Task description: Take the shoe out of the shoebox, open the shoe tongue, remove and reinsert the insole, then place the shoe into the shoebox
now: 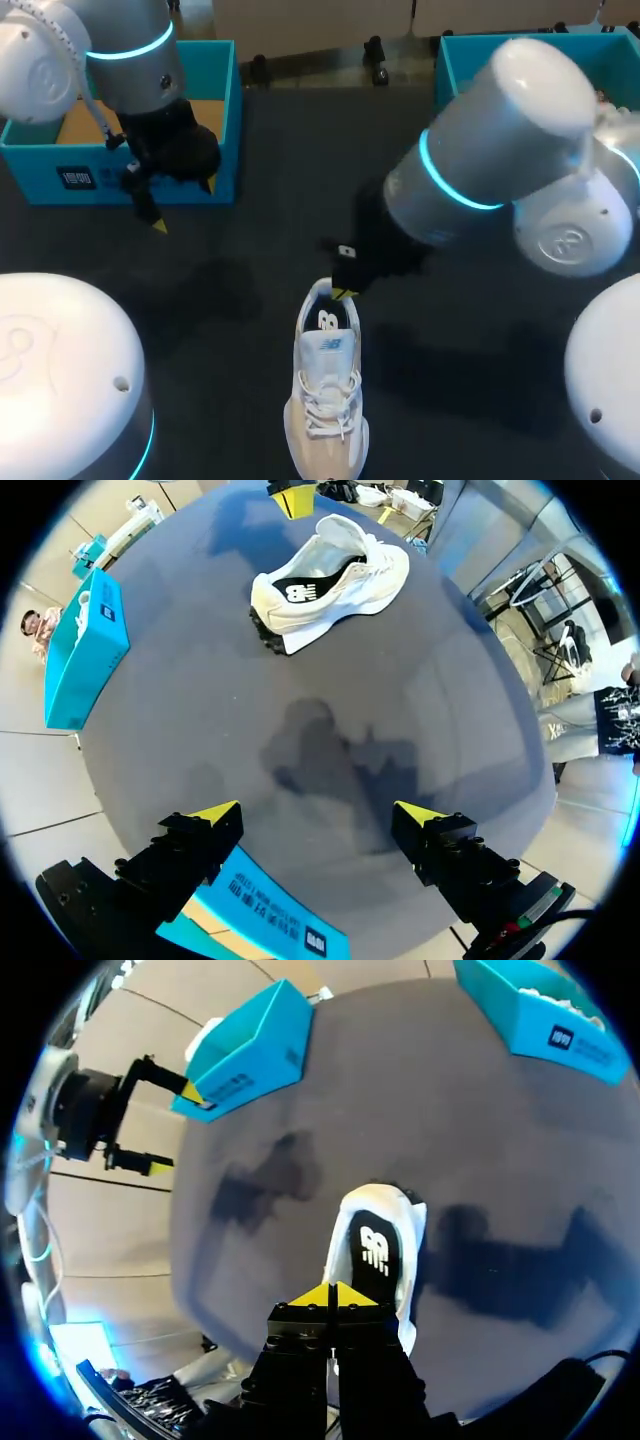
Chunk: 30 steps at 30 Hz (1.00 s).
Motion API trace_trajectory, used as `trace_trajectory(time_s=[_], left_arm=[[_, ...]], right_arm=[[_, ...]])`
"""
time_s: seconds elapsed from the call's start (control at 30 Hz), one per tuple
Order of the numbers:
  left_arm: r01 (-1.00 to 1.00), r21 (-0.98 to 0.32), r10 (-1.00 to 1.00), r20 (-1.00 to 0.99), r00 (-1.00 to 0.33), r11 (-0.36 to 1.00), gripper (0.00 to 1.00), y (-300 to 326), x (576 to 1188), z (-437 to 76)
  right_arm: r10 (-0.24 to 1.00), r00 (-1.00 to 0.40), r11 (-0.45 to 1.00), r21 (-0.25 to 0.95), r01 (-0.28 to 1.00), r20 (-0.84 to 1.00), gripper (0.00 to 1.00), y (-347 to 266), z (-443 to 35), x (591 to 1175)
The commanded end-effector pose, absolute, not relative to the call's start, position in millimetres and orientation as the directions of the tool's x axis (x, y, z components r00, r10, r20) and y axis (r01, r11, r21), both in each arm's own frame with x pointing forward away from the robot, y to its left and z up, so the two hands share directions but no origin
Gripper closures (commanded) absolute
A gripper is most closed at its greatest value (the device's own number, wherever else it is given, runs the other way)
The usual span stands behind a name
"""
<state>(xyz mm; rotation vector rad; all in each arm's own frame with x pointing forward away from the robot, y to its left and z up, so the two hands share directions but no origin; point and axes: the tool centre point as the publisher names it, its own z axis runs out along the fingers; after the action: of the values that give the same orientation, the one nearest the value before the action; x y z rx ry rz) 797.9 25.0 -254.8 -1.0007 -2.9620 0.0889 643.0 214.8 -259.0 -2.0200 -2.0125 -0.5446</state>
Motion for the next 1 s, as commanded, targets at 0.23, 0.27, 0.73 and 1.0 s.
trace_trajectory(time_s=[0.23, 0.27, 0.73, 1.0], left_arm=[[0.603, -0.067, 0.604, -0.016, -0.797, 0.795, 0.00, 28, 809, -257], [0.604, -0.067, 0.604, -0.016, -0.797, 0.794, 0.00, 30, 811, -257], [0.566, -0.046, 0.567, -0.005, -0.824, 0.823, 0.00, 47, 839, -259], [0.550, -0.043, 0.550, -0.010, -0.835, 0.834, 0.00, 51, 842, -259]], right_arm=[[0.997, 0.006, -0.017, 0.146, 0.989, 0.079, 1.00, 229, -267, 648], [0.997, 0.003, -0.015, 0.163, 0.987, 0.073, 1.00, 230, -269, 648], [0.998, 0.061, -0.057, 0.234, 0.971, -0.013, 1.00, 240, -287, 643], [0.995, 0.101, -0.098, 0.217, 0.971, -0.003, 1.00, 240, -303, 646]])
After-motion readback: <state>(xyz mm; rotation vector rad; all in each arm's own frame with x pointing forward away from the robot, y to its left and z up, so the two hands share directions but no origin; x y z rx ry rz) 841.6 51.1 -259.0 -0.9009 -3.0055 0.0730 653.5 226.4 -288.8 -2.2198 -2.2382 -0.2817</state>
